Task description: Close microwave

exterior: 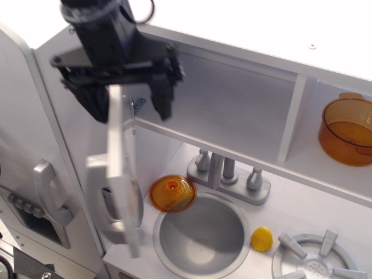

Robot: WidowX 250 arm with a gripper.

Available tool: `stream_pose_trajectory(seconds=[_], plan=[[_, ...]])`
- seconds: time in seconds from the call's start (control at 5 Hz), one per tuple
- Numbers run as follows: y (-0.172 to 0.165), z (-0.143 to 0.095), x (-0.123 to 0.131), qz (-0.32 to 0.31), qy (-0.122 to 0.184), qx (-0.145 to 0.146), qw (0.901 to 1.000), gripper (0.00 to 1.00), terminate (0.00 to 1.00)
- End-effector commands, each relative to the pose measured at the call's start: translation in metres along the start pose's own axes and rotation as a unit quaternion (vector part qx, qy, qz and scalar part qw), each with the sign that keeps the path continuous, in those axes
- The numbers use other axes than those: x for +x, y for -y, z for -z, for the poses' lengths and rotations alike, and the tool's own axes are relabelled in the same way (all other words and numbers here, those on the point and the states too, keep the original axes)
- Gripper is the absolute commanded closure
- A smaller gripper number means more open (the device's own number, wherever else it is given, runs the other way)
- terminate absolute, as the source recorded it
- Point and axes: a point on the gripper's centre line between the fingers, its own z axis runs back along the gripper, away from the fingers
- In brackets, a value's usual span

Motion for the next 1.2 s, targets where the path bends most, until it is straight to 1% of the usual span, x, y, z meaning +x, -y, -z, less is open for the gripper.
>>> stream_pose_trajectory(seconds=[0.0, 0.2, 0.4, 0.6, 0.8, 1.0], plan=[[0.026, 0.014, -0.016, 0.009, 0.006, -0.007, 0.9999, 0.0, 0.0], [0.05, 0.012, -0.015, 0.013, -0.003, -0.018, 0.9997, 0.0, 0.0], [0.082, -0.003, -0.012, -0.003, -0.016, -0.048, 0.9987, 0.0, 0.0], [0.101, -0.019, -0.008, -0.005, -0.03, -0.06, 0.9977, 0.0, 0.0], [0.106, -0.035, -0.018, 0.018, -0.031, -0.074, 0.9966, 0.0, 0.0], [0.092, -0.04, -0.049, 0.065, -0.039, -0.081, 0.9938, 0.0, 0.0]])
